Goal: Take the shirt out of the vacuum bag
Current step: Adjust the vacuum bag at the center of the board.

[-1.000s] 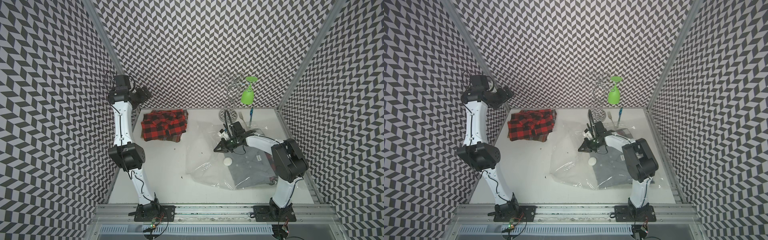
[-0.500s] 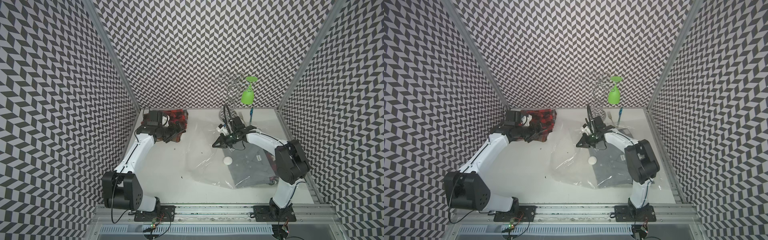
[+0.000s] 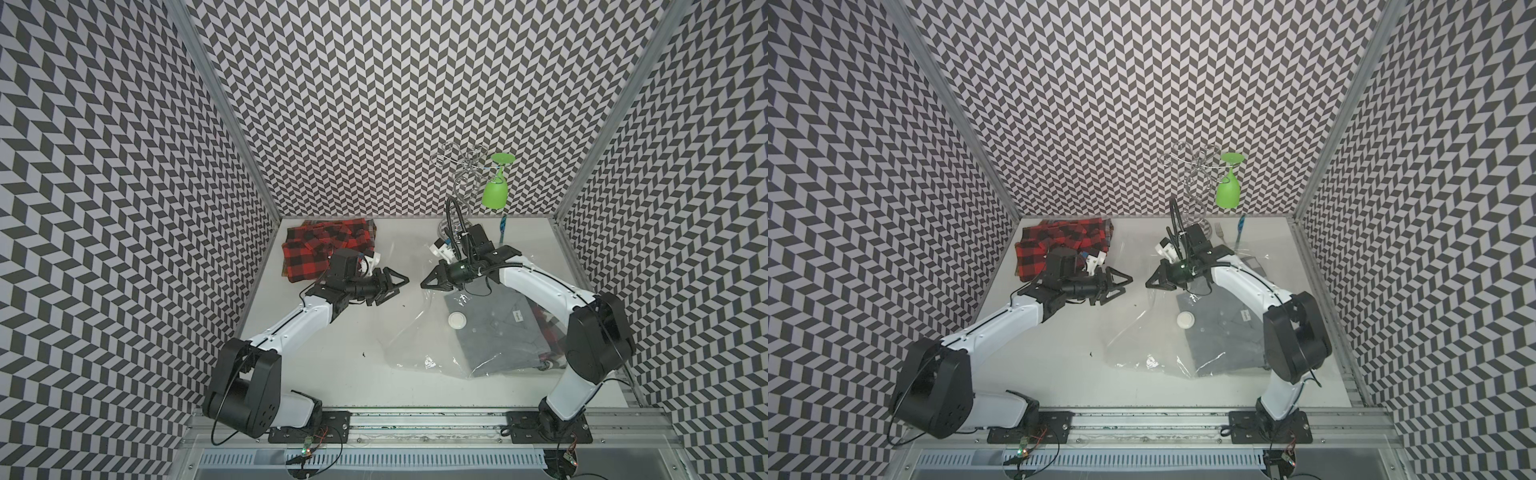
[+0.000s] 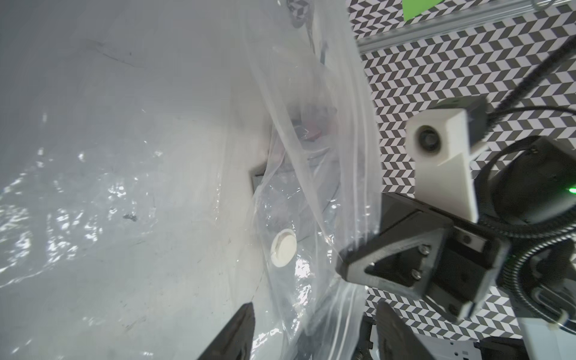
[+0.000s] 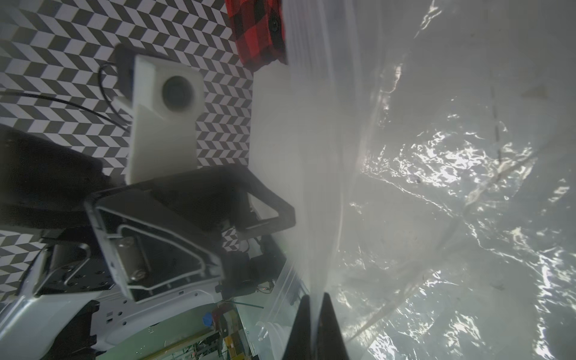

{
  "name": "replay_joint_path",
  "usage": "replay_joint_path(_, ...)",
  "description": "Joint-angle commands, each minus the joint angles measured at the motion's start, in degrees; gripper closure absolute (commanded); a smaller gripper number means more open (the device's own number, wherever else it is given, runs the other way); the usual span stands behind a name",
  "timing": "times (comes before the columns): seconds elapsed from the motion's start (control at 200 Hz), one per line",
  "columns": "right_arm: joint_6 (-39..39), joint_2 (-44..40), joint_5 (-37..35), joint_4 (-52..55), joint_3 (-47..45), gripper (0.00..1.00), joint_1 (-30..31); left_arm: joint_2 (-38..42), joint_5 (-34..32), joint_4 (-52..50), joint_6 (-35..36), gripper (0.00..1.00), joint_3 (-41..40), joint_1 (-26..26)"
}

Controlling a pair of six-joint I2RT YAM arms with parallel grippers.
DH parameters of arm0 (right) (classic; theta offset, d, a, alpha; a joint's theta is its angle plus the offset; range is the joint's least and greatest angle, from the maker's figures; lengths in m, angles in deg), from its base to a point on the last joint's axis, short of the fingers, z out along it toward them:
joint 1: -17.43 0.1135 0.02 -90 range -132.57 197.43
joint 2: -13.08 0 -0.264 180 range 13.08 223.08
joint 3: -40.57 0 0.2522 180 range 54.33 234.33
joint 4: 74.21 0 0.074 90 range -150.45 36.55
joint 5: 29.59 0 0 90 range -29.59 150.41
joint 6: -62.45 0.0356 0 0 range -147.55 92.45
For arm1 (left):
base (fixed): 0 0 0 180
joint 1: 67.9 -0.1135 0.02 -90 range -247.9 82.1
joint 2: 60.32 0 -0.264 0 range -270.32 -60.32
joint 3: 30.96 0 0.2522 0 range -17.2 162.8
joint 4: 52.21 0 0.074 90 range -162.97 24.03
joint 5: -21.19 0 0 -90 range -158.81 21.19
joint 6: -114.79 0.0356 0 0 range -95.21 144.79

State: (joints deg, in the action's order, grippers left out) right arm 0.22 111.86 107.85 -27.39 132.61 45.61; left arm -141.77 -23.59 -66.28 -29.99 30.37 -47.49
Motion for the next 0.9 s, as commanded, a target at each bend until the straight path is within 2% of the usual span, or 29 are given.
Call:
replay_joint_path(0.0,1.5,-3.0,-0.1,-0.2,0.9,1.00,1.2,-3.6,2.0,7.9,-2.3,0.40,-2.1,1.5)
replay_joint_path(0.275,4.4,-4.2,-0.6,-0.8,2.1,1.00,3.5,-9.1,2.9,12.1,-2.1,0.46,-4.1,3.0)
replay_joint_path(0.39,6.1,-4.1,-0.1,-1.5,3.7,1.00,5.6,-12.7,4.6,17.2,-2.8,0.46,-4.4,4.7)
replay_joint_path(0.521,7.1,-3.4,-0.7,-1.3,6.7,1.00,8.2,-18.6,5.1,16.8,-0.5,0.45,-2.3,7.2)
replay_joint_path(0.611,8.3,-3.1,-0.9,-1.2,8.1,1.00,9.6,-21.3,6.0,19.8,-1.5,0.44,-2.4,8.2)
replay_joint_path(0.736,10.4,-3.3,-0.9,-2.7,7.8,1.00,10.9,-24.2,6.6,21.7,-1.0,0.40,-0.8,8.7)
replay_joint_path(0.896,10.7,-3.9,-1.2,-3.5,6.8,1.00,10.9,-27.7,8.5,22.2,-0.4,0.25,2.3,9.7)
